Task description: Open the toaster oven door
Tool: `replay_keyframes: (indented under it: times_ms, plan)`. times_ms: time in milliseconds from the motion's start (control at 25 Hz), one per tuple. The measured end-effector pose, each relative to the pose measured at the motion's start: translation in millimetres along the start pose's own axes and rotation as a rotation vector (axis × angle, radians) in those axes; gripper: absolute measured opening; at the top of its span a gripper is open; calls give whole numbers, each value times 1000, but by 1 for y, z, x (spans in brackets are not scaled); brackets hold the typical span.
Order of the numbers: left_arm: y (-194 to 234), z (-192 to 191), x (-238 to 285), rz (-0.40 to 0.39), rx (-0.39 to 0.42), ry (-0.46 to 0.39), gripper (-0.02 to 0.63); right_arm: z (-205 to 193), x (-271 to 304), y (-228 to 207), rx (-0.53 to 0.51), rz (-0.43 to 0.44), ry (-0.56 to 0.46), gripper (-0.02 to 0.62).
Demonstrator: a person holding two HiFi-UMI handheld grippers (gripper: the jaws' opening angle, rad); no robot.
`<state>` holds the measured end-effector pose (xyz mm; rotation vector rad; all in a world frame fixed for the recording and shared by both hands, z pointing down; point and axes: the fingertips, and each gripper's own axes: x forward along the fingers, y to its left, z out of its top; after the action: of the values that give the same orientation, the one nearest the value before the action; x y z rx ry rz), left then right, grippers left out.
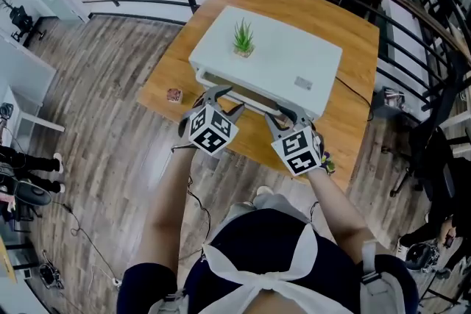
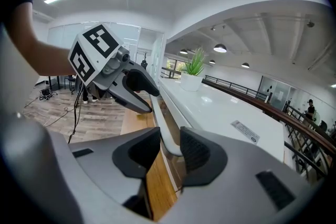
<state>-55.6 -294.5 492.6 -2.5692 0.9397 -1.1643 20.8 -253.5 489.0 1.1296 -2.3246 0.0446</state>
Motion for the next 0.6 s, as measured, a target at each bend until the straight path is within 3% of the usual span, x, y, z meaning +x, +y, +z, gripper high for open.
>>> replay_keyframes:
  times_ms: [600]
  plan:
    - [-6, -8, -8, 21, -52, -8, 224, -5, -4, 12, -3, 11, 5, 115]
